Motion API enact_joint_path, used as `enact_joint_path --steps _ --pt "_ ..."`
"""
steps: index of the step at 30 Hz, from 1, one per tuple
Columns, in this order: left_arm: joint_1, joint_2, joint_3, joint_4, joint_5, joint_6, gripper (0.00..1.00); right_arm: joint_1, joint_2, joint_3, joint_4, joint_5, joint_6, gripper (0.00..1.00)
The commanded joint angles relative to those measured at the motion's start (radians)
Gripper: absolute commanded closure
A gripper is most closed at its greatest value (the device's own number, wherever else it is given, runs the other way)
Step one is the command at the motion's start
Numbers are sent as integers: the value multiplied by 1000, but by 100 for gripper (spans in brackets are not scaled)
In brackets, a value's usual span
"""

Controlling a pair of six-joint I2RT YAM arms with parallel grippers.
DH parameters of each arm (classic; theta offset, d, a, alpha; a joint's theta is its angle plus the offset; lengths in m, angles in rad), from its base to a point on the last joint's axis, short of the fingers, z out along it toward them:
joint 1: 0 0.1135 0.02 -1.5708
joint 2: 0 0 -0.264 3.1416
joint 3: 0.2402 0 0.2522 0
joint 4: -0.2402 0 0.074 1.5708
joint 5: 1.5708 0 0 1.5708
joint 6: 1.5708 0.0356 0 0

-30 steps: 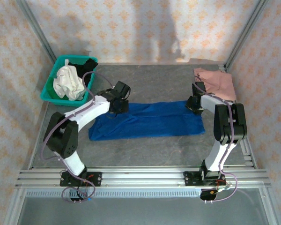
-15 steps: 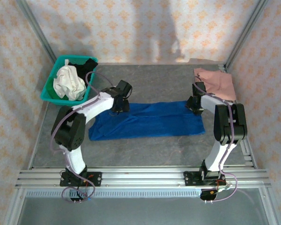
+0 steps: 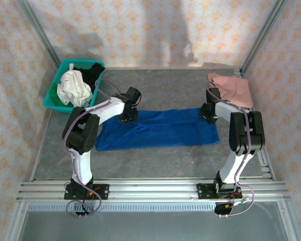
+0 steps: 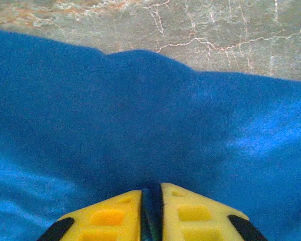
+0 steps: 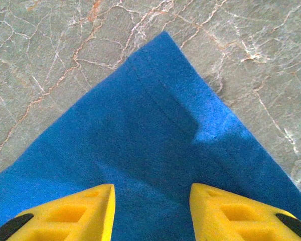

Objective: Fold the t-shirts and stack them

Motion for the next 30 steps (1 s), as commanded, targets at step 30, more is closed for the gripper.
enact_joint_path --steps 30 --pt "-247 -351 -340 103 50 -218 78 20 -66 -29 -70 13 -4 56"
